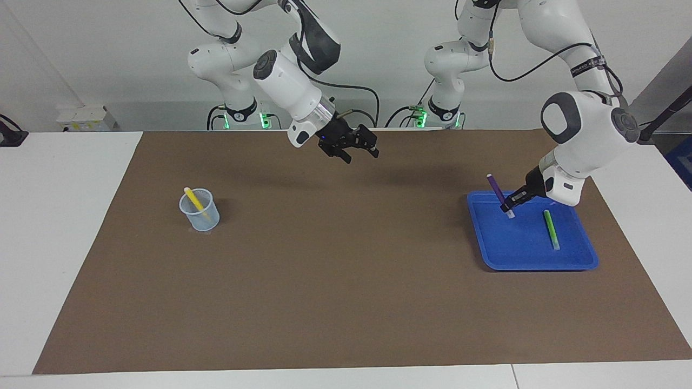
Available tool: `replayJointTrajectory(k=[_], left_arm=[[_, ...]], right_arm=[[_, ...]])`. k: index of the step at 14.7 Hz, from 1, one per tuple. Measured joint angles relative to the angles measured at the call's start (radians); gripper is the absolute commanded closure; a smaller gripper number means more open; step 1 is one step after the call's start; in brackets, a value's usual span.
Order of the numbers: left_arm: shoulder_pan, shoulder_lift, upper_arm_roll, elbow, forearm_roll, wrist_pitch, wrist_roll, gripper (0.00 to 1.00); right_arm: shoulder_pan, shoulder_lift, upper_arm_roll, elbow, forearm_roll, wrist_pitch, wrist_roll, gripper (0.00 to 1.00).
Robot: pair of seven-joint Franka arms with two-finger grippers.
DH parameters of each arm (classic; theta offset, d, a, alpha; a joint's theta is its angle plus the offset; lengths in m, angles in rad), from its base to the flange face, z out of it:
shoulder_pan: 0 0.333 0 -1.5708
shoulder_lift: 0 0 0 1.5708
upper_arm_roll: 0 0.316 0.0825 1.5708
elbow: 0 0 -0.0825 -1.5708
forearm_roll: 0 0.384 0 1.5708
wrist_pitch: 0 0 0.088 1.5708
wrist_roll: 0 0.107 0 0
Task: Transfer and insert pens with both arms
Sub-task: 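Lift the purple pen with the left gripper while the right gripper returns, then grasp the purple pen tip with the right gripper near the left gripper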
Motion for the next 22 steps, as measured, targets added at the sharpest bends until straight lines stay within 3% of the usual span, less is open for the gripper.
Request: replayJointTrajectory(k=[8,13,17,22], left_arm=[[-0.042,-0.051,-0.016,-0.001,-0.208,-0.093,-0.545,1.0],[-0.131,-0.072,-0.019,-0.001,-0.24,-0.093,-0.814,1.0],[-0.185,-0.104,-0.019,-0.009,-0.24,-0.091,-0.943,1.0],[-0.212,-0.165,-0.019,-0.073,-0.24,-0.069,-0.975,1.0]], right_arm=[[0.0,0.0,0.0,0.0,0.0,0.0,0.007,0.0],[0.002,0.0,0.0,0.003,0.0,0.007,0.05,0.0],[0.069,0.006,0.003,0.016,0.0,0.092,0.171,0.0],[0.079,0.031,0.0,0.066,0.0,0.098,0.251,0.0]])
